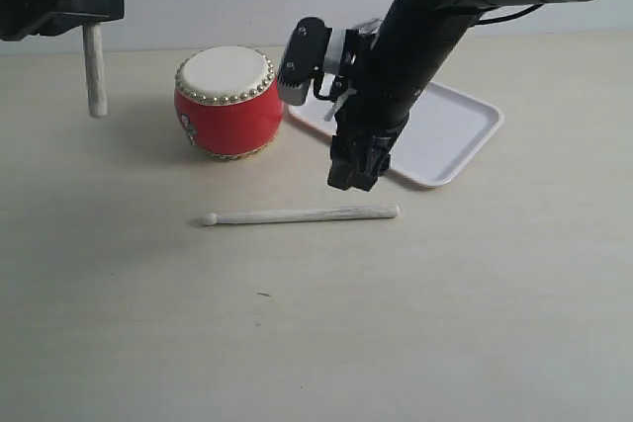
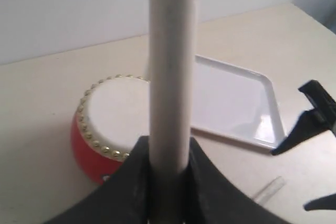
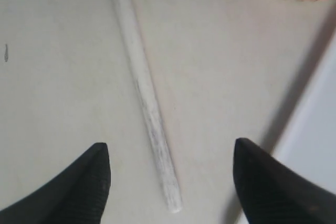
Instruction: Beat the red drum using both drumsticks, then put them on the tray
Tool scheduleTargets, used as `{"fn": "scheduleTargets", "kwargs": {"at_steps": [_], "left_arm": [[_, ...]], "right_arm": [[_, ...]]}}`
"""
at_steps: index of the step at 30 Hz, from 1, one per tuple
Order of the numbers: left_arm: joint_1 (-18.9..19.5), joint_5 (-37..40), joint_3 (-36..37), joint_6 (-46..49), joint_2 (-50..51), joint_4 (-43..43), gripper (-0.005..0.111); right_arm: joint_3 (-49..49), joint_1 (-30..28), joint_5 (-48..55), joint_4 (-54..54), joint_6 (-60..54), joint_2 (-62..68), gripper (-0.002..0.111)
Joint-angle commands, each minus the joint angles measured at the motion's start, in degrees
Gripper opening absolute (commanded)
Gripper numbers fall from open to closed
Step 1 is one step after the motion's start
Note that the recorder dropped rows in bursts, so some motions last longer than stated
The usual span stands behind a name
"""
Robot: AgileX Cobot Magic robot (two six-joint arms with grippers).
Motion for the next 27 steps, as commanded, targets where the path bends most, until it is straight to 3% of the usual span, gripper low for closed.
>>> {"fn": "scheduleTargets", "kwargs": {"at_steps": [1,8,10,12,15,20,24,27], "left_arm": [[-0.38,11.11,1.42,1.93,-0.54,-0.36,0.000],[-0.38,44.53,7.98,4.00,-2.20,-0.36,0.000],[-0.38,48.51,8.95,7.04,-2.30,-1.42,0.000],[-0.38,48.86,9.06,14.89,-2.30,-9.74,0.000],[-1.19,50.88,8.19,38.58,-2.30,-31.27,0.000],[-3.78,72.52,-0.03,82.79,-2.05,-76.07,0.000],[-4.79,74.68,-2.64,113.00,-1.87,-107.04,0.000],[-6.29,77.70,-2.64,132.70,-0.96,-123.23,0.000]], "right_arm": [[-0.16,1.97,0.88,-4.37,3.67,-0.55,0.062],[-0.16,2.68,1.02,-5.16,3.67,-0.55,0.062],[-0.16,2.68,1.14,-5.59,3.80,-0.55,0.062],[-0.16,2.68,1.14,-6.20,3.80,-0.55,0.062],[-0.16,2.68,1.55,-9.16,6.50,-0.55,0.062],[-0.16,2.68,1.64,-15.32,12.68,-0.55,0.062],[-0.16,2.68,1.64,-14.86,12.19,-0.55,0.062],[-0.16,2.68,1.64,-13.91,10.74,-0.55,0.062]]}}
